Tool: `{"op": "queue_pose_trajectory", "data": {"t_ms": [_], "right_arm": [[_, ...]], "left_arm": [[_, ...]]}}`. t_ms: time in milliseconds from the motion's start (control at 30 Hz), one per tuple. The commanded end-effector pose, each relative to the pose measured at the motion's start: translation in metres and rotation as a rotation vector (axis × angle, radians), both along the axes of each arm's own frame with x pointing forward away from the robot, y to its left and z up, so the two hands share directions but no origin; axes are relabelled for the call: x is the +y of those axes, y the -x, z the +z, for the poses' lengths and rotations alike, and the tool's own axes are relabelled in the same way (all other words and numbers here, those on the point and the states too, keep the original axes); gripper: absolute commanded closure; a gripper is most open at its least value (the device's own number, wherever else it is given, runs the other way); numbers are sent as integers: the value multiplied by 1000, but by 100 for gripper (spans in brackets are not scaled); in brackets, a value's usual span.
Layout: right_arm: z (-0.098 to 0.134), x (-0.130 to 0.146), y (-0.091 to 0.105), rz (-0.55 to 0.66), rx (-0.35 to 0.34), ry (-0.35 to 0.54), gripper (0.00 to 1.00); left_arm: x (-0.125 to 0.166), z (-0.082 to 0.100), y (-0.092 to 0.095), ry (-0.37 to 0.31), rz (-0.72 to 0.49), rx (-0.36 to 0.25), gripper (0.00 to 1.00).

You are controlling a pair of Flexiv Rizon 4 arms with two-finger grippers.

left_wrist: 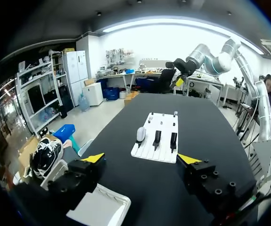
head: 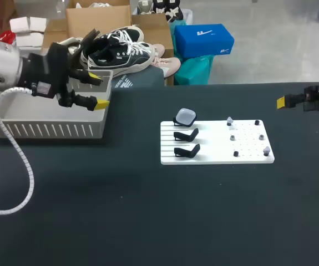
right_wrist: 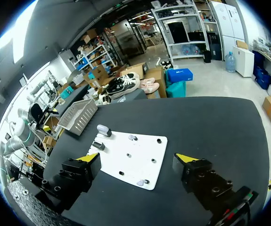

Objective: Pick up each earbud case from the left stands, insert the matching earbuds, close the lid, and place the case in the box.

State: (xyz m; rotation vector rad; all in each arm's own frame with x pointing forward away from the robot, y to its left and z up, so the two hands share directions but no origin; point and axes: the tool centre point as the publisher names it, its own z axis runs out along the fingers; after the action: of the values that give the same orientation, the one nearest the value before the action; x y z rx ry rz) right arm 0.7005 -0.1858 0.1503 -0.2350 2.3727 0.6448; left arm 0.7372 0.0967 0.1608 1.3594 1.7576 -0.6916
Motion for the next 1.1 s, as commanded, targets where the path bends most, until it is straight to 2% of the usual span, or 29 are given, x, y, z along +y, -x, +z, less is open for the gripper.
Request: {"op": "queue_pose_trajectory", "data": {"t_ms": [33,167,233,500,567,733,1100], "right_arm": [[-1,-1,-1,2,-1,-2,0],[-1,-1,-1,2,-1,-2,0],[-1,-1,-1,2,-1,-2,0],[-1,-1,-1,2,-1,-2,0],[-1,-1,-1,2,-1,-2,0],[-1,-1,-1,2,-1,-2,0],[-1,-1,-1,2,-1,-2,0]], "left_arm": [[-24,-12,-18,11,-174,57,0],[-40,-19,-26,2,-188,44,0],[-47,-24,-31,-4,-181,57,0],[-83,-50,-52,-30,-169,62,0],[-90,-55,-53,-40,-191,40,0],[-107,-70,-59,-38,-216,33,0],[-143,-99,-63,-24,-293,52,0]]}}
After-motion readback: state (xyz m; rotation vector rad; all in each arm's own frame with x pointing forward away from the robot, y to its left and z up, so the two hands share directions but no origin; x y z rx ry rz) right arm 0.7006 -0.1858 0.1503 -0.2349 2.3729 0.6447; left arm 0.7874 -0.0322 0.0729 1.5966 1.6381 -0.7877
